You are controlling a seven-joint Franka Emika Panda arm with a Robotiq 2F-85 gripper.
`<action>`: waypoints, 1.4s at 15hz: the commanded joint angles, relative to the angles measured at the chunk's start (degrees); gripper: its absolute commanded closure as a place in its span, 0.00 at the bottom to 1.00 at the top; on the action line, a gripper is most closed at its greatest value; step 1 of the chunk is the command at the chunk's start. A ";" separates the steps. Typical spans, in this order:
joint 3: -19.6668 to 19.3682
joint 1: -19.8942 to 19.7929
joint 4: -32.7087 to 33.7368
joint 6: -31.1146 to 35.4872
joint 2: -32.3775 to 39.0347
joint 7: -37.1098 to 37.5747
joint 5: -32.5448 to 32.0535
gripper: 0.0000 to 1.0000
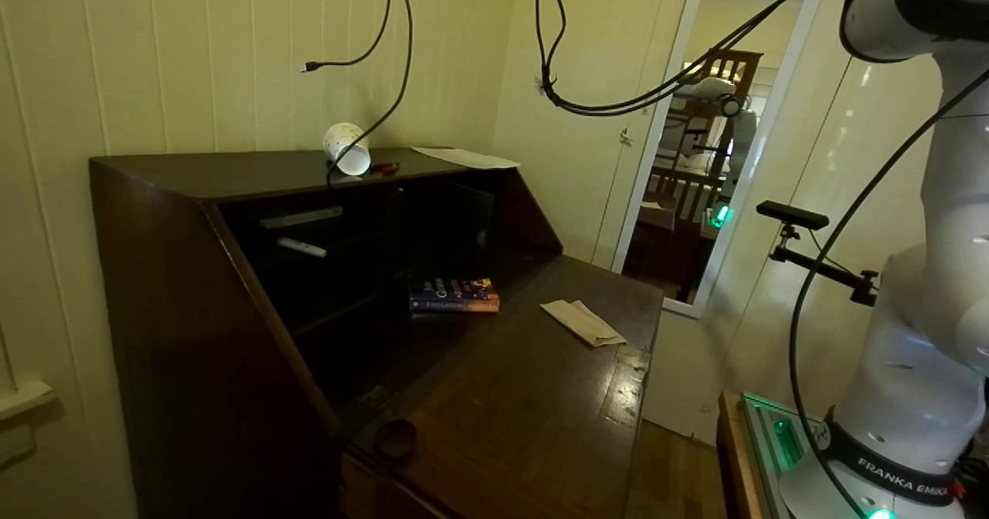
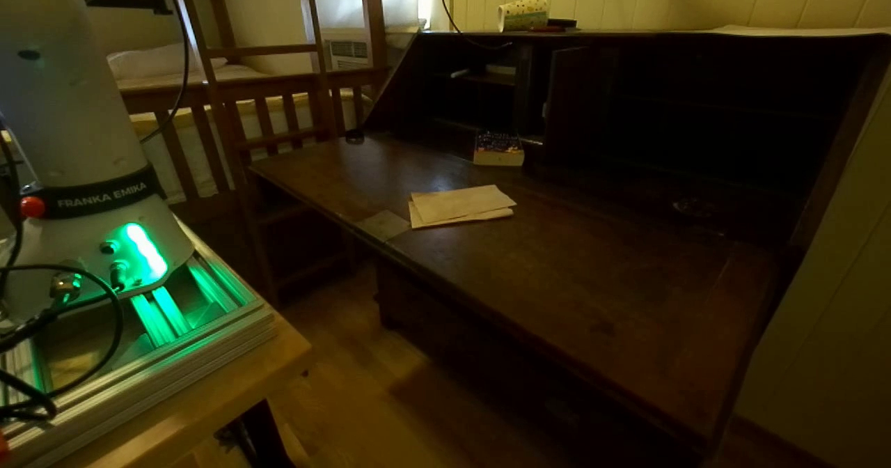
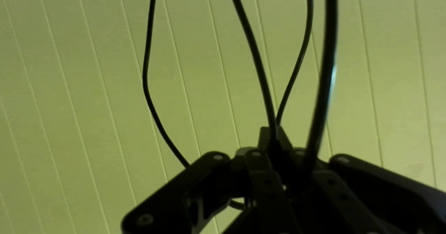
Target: Put the black cable on top of the shelf
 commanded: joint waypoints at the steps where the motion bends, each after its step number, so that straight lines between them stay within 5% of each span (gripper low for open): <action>1: 0.25 1.64 7.35 5.10 6.09 0.27 -2.18 0.99; 12: 4.79 5.87 35.32 14.50 24.79 -10.85 0.11 0.99; 17: 5.56 4.95 37.56 10.88 29.30 -8.91 3.24 0.99; 21: 9.77 3.26 36.31 4.54 30.38 -10.31 8.15 0.99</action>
